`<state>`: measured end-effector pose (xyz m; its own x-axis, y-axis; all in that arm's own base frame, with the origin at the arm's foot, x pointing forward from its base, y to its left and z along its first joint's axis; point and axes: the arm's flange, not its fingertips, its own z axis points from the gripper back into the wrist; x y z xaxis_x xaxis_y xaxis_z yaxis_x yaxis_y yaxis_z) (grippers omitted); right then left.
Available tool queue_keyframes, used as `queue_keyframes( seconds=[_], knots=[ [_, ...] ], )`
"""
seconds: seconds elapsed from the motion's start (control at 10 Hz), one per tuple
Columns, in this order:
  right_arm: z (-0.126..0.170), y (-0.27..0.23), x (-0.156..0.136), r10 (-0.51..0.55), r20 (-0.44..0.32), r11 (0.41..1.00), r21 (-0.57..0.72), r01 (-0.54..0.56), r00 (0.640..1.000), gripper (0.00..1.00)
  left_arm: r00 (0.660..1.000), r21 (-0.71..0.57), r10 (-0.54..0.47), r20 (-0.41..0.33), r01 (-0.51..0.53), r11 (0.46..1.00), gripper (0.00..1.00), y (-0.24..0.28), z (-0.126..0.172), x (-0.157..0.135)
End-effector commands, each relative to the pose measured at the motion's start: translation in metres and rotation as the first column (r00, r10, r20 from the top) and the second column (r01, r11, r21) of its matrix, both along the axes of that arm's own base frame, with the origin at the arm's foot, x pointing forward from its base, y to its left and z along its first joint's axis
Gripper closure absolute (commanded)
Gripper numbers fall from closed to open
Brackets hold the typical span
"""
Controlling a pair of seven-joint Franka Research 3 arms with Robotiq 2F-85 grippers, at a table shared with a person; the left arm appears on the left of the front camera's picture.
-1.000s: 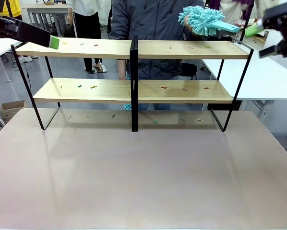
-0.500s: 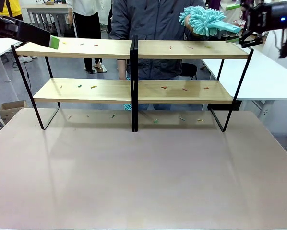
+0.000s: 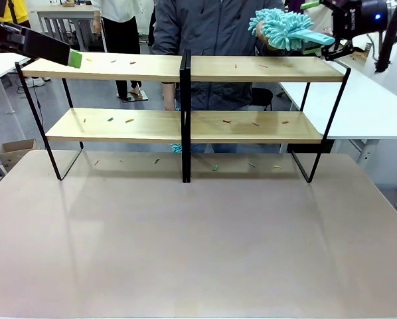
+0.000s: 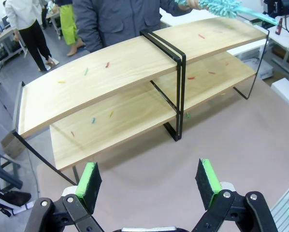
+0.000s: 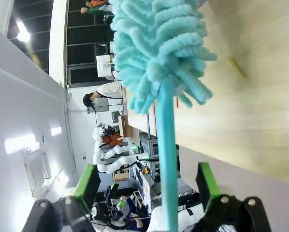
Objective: Clean the shelves.
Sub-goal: Pick up the Duster when the human hands it over.
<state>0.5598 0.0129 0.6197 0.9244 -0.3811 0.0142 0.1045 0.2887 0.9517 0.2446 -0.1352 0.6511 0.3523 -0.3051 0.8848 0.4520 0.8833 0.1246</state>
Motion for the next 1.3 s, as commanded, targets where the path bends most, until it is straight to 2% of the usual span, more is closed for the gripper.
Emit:
queue_keyframes(
  seconds=[0.0,0.1,0.2,0.3,0.4,0.5,1.0,1.2],
  knots=[
    [0.002,-0.003,-0.008,0.002,-0.020,1.000,-0.026,-0.002,1.000,0.00,1.000,0.000,-0.003,0.001,0.003,1.000,0.00,0.001,0.000,-0.001],
    [0.003,-0.003,-0.009,-0.025,-0.010,0.999,-0.044,0.024,1.000,0.60,1.000,0.000,-0.003,0.001,0.003,1.000,0.00,0.001,0.000,-0.001],
    [0.004,-0.003,-0.010,-0.018,0.003,0.999,-0.038,0.018,1.000,0.59,1.000,0.000,-0.003,0.001,0.003,1.000,0.00,0.001,0.000,-0.001],
    [0.004,-0.004,-0.010,-0.023,0.005,0.999,-0.035,0.023,1.000,1.00,1.000,0.000,-0.003,0.001,0.003,1.000,0.00,0.001,0.000,-0.001],
    [0.003,-0.005,-0.010,-0.024,0.001,0.999,-0.032,0.024,1.000,0.64,1.000,0.000,-0.003,0.001,0.003,1.000,0.00,0.001,0.000,-0.001],
    [0.003,-0.005,-0.011,-0.026,0.000,0.999,-0.033,0.026,1.000,1.00,1.000,0.000,-0.003,0.001,0.003,1.000,0.00,0.001,0.000,-0.001],
    [0.001,-0.005,-0.014,0.001,-0.002,0.999,-0.032,-0.001,1.000,1.00,1.000,0.000,-0.003,0.001,0.003,1.000,0.00,0.001,0.000,-0.001],
    [0.005,-0.014,-0.027,0.012,0.022,0.999,-0.041,-0.011,1.000,1.00,1.000,0.000,-0.003,0.001,0.003,1.000,0.00,0.001,0.000,-0.001]
  ],
)
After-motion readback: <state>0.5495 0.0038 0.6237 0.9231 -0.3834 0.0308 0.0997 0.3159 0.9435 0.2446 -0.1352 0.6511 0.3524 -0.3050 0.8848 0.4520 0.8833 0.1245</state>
